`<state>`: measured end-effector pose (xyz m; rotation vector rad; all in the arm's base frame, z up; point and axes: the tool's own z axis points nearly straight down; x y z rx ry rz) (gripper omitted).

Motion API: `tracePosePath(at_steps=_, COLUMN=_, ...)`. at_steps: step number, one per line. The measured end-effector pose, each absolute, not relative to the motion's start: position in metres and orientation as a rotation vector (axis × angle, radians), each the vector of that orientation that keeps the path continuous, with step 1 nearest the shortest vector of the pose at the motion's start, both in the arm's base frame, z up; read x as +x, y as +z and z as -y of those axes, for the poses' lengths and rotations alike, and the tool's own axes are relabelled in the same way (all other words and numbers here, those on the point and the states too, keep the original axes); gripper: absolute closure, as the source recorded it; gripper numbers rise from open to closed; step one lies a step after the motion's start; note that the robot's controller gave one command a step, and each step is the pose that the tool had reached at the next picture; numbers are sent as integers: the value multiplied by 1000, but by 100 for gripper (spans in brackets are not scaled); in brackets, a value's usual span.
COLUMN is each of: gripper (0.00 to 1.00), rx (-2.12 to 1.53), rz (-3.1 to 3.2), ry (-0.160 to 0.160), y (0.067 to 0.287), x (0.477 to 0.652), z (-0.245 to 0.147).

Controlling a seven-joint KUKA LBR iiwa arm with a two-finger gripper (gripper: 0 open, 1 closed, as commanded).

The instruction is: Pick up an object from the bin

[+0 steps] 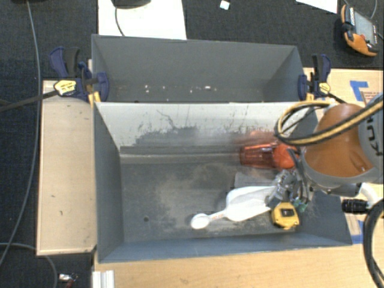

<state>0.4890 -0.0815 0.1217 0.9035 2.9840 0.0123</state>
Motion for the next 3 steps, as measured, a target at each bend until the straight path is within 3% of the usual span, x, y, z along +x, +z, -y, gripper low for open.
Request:
tracePosePath(at_steps=2, gripper=100, rx=897, rz=-2981, ry=13, y=142, x=490, z=82)
tracePosePath(at_steps=3, gripper=100, rx=892, rz=-2986, ry=13, y=172, x=489, z=82)
